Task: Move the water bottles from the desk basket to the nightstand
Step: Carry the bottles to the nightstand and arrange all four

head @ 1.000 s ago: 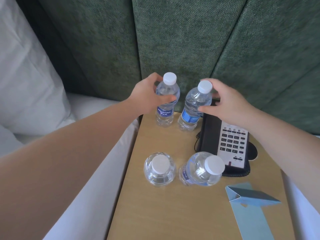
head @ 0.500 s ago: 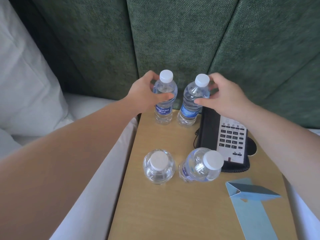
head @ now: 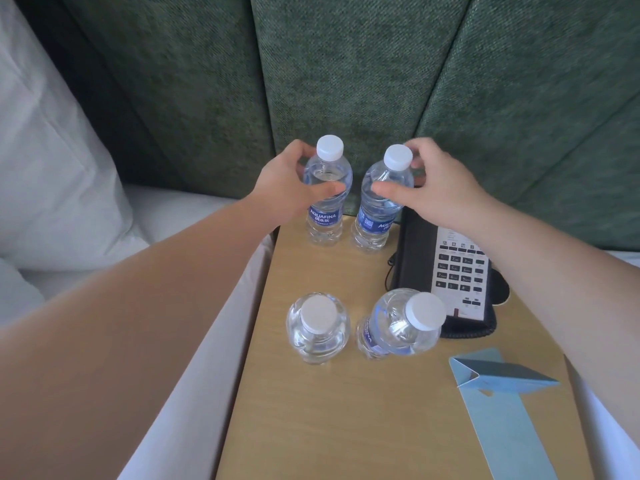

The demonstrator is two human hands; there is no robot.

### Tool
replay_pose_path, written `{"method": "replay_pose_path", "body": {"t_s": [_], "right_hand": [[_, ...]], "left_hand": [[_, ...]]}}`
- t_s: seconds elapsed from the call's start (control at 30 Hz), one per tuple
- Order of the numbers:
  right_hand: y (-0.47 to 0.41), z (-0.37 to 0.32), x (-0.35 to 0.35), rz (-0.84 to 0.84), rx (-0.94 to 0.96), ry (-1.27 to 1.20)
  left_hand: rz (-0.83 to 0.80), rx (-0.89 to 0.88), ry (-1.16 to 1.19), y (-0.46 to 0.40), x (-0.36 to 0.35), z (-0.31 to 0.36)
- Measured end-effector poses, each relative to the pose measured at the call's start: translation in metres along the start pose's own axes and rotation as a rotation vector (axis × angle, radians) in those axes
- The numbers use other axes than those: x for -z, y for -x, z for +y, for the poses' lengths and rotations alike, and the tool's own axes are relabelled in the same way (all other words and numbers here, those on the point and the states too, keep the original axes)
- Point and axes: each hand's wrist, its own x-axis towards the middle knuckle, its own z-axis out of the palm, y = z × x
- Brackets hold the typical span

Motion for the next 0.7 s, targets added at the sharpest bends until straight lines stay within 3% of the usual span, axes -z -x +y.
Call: {"method": "replay_pose_path", "body": {"t_s": [0.1,0.37,0.7], "right_hand": [[0.004,0.004,-0.002,-0.071,0.001,-0.137],[0.001,-0.001,-0.016,0.201,-0.041,-0.076],[-0.006,-0.003,-0.016,0.184,-0.104,-0.138]], "left_hand": [[-0.001,0.0,0.004,-0.001,-0.001,-0.001],[0.014,-0.024,0.028,-0.007,-0.017,0.006],[0.133,-0.012,-0.007,-0.01,-0.032,0.015]]}}
